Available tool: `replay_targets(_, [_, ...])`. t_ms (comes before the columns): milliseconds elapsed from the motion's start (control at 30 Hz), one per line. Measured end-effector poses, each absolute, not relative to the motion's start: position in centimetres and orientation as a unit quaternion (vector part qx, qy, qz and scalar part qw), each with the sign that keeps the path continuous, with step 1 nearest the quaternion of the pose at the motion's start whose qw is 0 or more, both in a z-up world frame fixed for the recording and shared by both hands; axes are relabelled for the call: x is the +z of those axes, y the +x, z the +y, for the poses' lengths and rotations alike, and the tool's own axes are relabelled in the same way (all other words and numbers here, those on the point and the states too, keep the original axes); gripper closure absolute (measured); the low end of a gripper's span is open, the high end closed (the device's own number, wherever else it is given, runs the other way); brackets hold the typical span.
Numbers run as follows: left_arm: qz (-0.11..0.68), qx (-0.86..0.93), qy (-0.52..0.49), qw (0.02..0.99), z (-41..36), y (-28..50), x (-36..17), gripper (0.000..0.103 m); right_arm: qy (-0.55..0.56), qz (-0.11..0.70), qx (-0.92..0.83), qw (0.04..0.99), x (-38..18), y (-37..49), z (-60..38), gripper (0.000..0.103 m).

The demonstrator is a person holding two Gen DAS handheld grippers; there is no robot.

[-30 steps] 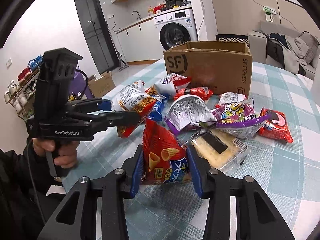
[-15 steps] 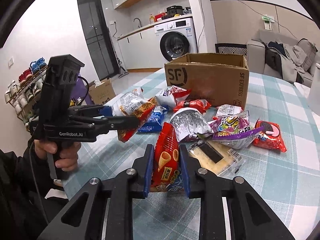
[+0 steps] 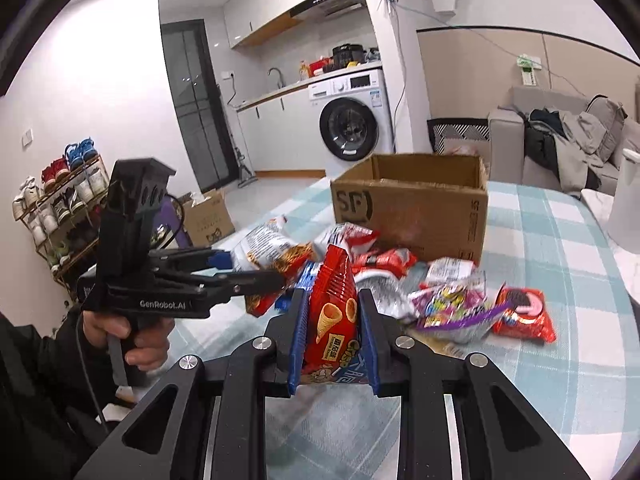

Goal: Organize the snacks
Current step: 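Drop the white bag into the box with the left tool while the right tool lifts the red bag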

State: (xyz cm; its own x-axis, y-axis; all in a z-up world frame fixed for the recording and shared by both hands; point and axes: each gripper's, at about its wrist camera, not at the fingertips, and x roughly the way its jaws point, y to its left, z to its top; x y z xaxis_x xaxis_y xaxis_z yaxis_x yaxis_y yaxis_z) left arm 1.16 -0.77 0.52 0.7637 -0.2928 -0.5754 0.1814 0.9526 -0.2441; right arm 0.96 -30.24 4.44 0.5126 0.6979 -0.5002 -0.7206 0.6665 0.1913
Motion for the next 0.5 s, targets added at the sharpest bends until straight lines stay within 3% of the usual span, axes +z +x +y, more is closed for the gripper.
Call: replay_targets(500, [0.291, -0.096, -0.073, 0.949, -0.9, 2.4, 3.7, 0.043, 0.002, 0.234, 0.375, 0.897, 7.4, 3.0, -30.8, 0.079])
